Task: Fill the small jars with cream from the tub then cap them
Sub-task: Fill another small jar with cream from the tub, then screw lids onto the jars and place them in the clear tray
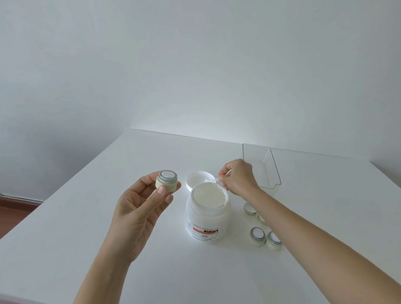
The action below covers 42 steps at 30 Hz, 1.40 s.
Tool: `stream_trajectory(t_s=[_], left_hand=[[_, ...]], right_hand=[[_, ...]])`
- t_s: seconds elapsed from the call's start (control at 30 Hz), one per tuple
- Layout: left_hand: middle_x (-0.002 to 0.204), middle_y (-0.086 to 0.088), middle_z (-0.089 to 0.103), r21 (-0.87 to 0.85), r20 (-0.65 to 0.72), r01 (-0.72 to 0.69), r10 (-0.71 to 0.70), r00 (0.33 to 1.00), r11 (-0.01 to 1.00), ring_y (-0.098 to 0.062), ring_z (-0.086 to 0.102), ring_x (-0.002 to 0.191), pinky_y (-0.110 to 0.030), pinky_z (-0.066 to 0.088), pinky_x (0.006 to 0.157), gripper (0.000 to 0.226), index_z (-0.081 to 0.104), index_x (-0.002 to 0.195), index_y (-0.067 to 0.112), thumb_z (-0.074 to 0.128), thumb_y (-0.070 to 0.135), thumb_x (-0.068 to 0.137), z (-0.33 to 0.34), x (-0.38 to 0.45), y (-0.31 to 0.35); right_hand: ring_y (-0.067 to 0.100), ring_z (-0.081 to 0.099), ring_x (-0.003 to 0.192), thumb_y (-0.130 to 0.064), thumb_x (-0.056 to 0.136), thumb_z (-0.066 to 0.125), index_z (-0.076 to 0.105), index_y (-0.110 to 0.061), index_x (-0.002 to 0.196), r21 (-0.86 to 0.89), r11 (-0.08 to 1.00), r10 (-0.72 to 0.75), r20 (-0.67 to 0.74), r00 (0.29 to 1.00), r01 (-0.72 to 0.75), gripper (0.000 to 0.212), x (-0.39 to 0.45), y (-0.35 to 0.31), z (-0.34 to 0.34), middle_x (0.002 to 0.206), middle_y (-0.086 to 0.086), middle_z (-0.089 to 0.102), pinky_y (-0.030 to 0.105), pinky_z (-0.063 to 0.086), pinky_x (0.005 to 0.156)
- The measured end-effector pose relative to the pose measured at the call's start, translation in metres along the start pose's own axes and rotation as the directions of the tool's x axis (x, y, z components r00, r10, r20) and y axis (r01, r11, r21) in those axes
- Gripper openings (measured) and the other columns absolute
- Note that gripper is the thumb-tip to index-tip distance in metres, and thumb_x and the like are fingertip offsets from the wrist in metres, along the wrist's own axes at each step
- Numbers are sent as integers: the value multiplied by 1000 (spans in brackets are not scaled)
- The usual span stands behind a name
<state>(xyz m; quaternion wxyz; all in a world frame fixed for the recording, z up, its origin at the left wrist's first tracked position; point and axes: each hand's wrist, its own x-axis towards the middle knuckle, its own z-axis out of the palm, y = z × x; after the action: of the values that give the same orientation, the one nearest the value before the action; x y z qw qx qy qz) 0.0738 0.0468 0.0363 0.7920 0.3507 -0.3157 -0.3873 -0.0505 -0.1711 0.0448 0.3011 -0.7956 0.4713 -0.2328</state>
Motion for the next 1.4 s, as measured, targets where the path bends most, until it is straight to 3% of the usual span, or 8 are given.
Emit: stream_trajectory(t_s=[0.47,0.63,0.77,0.93,1.03,1.2,1.3,1.4], left_hand=[[111,-13,71,-13,33,33,-32,999,999,-27,71,107,-24,57,80,27,69,109,8,61,6,84,18,3,-8],[113,-13,73,-15,67,37,-36,997,999,-28,70,109,-23,56,82,26,67,110,9,63,6,85,23,4,-10],[116,-17,73,-9,102,65,-63,993,998,-30,70,111,-23,56,84,37,67,109,10,75,17,73,35,2,-12],[109,-13,75,13,176,98,-99,979,995,-29,70,110,-23,55,84,34,72,105,13,78,14,72,61,-5,-26],[107,-12,75,22,186,120,-122,975,993,-30,70,108,-24,55,83,37,64,111,4,75,6,76,71,-11,-38],[100,-9,76,3,179,183,-180,967,983,-26,71,105,-23,55,82,27,70,102,12,69,1,78,84,-20,-57],[101,-7,77,11,189,181,-180,965,983,-27,71,105,-25,54,86,25,75,95,20,76,4,75,89,-20,-62],[107,-6,75,57,182,142,-151,972,988,-27,70,107,-31,53,95,28,74,97,22,80,17,70,91,-17,-62]], right_hand=[[31,65,76,13,85,46,67,-2,108,55,998,-16,90,996,11,35,-6,5,-34,108,17,59,35,58,79],[17,68,60,5,87,58,69,1,96,22,997,-81,36,996,80,15,-22,24,-61,79,12,69,19,58,58],[14,64,58,-5,83,67,70,-3,81,-180,982,-38,96,995,55,4,-40,50,-79,69,7,68,26,56,58],[22,59,83,-38,71,81,63,-2,101,-397,916,149,194,970,-61,51,-56,67,-75,98,12,63,34,52,79],[18,41,73,-37,68,82,60,12,108,-392,915,190,224,956,-90,67,-55,69,-70,85,11,57,39,50,75],[24,56,73,-22,72,77,68,1,97,-384,916,223,246,943,-116,35,-57,68,-68,98,10,65,30,43,64],[20,60,85,-23,81,70,68,-14,108,-249,963,140,145,979,-101,29,-63,65,-78,99,5,61,27,46,72],[16,63,74,-16,86,68,69,-17,111,296,952,58,78,995,-79,26,-78,53,-94,80,4,65,27,55,78]])
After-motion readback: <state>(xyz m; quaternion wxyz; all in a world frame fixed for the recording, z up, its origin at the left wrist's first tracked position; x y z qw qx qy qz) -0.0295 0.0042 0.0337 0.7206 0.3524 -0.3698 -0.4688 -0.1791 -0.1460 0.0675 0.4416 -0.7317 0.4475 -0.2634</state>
